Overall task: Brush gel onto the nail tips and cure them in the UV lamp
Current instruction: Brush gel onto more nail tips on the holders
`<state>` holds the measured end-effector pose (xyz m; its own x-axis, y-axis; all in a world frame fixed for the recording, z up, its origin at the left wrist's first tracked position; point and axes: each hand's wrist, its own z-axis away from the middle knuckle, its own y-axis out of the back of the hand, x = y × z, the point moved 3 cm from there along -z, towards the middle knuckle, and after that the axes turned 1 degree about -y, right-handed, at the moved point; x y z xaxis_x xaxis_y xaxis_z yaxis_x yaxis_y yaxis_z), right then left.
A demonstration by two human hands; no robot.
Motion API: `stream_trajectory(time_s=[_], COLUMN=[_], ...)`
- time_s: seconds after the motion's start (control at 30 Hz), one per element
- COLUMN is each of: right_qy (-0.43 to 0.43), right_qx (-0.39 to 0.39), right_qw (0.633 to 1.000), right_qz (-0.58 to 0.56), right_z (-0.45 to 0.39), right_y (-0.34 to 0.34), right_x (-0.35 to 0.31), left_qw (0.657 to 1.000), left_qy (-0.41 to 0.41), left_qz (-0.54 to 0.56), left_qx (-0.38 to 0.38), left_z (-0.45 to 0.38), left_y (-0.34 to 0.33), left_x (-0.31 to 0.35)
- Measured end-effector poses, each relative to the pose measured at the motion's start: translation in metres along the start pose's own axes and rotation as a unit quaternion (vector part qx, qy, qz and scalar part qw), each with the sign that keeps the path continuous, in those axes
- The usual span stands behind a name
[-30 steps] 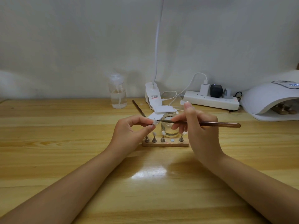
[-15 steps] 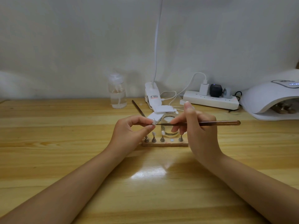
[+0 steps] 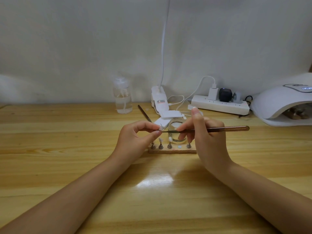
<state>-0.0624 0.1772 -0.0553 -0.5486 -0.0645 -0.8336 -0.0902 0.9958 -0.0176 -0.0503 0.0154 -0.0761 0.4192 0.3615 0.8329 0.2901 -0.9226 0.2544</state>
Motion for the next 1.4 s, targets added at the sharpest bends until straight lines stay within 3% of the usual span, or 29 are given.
stream_trajectory(time_s=[1.4], right_qy=[0.014], right_qx=[-0.024], right_qw=[0.999], right_qz=[0.020], right_z=[0.0009], right_y=[-0.0015], right_x=[0.0017], left_qw=[1.000], left_qy=[0.026], left_qz=[0.000], left_qx=[0.012], left_z=[0.0010], left_y=[0.0001], left_x=[0.0022])
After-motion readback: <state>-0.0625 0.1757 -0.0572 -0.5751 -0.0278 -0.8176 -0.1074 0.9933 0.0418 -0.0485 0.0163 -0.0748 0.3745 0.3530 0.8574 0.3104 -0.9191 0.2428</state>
